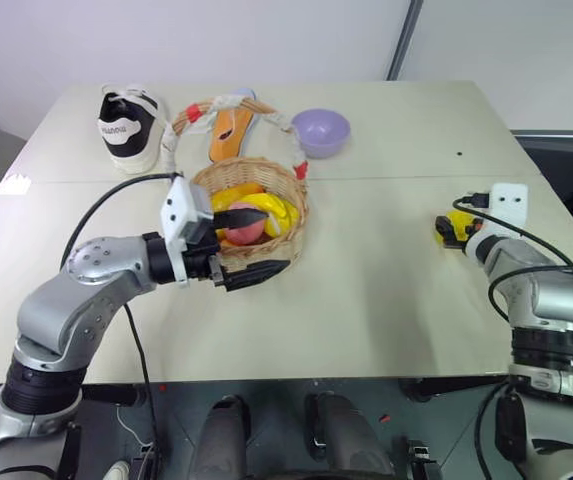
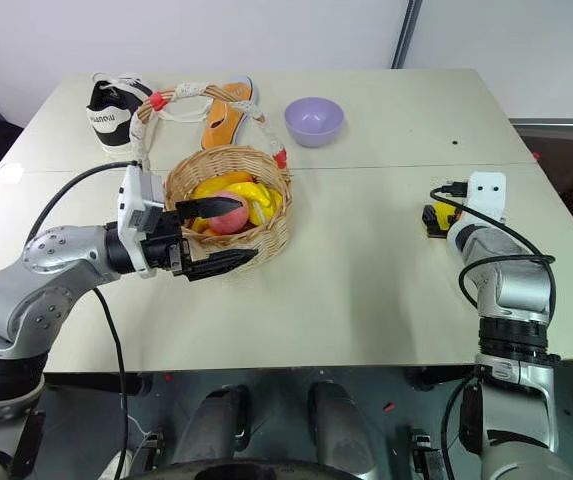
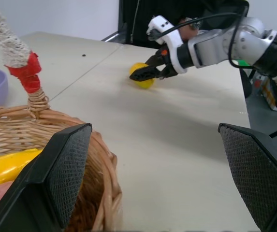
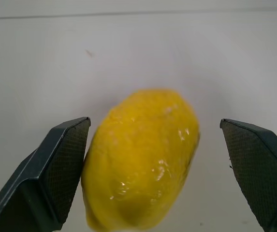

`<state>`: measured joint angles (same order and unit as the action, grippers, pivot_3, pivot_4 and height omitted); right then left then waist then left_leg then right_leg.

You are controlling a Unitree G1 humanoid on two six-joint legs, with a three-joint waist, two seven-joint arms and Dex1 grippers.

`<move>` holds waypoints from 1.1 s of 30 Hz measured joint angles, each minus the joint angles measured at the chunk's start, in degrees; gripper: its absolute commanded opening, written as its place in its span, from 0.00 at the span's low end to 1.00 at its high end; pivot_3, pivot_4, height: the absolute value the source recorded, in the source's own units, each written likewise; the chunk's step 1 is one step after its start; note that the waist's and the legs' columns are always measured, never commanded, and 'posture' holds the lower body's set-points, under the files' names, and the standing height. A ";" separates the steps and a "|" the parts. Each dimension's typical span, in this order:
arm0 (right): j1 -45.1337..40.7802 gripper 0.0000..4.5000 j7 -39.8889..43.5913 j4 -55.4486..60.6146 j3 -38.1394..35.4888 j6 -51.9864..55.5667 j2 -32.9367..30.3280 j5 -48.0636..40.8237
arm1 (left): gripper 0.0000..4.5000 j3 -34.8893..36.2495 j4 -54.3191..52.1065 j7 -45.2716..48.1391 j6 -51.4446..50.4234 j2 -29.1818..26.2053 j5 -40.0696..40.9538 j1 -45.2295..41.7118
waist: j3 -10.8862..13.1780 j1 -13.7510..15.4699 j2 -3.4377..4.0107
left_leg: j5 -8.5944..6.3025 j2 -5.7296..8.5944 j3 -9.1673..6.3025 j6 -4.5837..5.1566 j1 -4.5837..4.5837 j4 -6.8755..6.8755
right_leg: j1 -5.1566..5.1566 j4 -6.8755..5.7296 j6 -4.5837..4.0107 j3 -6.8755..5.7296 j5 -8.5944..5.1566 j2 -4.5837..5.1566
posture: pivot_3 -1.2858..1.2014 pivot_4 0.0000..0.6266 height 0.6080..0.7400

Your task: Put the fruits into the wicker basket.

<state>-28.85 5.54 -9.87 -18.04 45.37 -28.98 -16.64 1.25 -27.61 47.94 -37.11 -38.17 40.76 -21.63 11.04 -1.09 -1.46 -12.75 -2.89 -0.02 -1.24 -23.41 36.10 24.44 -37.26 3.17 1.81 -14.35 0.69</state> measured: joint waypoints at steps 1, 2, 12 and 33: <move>-0.34 1.00 0.00 -0.75 -0.55 0.17 0.60 -0.37 | 0.99 0.00 -0.04 -0.07 -0.03 0.02 0.00 0.18 | 0.00 0.00 0.00 | 0.00 0.00 0.00 0.00 0.00 0.01 | 0.00 0.00 0.00 0.00 0.00 0.00 | 0.52 0.24 1.00; -0.58 1.00 0.00 -1.35 -0.75 0.20 0.99 -0.59 | 0.99 -0.01 -0.03 -0.12 -0.04 0.03 -0.03 0.24 | 0.00 0.00 0.00 | 0.00 0.00 0.00 0.00 0.00 0.00 | 0.00 0.00 0.00 0.00 0.00 0.00 | 0.52 0.24 1.00; 0.01 0.43 1.74 0.32 0.66 -1.36 0.61 0.18 | 1.00 0.16 0.40 0.51 0.38 -0.30 -0.70 1.32 | 0.01 -0.09 0.04 | 0.00 0.00 0.00 0.00 0.01 -0.02 | 0.01 0.00 0.00 0.00 0.00 -0.01 | 0.52 0.24 1.00; -14.38 0.67 17.21 21.37 31.58 0.54 16.95 -4.82 | 1.00 23.27 2.32 -0.06 2.63 -2.31 5.53 19.71 | 0.05 -1.02 0.08 | 0.01 -0.04 -0.15 -0.02 -0.06 -0.07 | 0.09 0.01 -0.26 -0.14 -0.07 0.09 | 0.52 0.24 1.00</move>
<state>-43.24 22.75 11.50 13.54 45.91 -12.02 -21.46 24.53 -25.29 47.89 -34.48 -40.48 46.29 -1.92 11.09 -2.11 -1.38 -12.75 -2.92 -0.17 -1.26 -23.47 36.03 24.53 -37.25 2.90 1.67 -14.42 0.78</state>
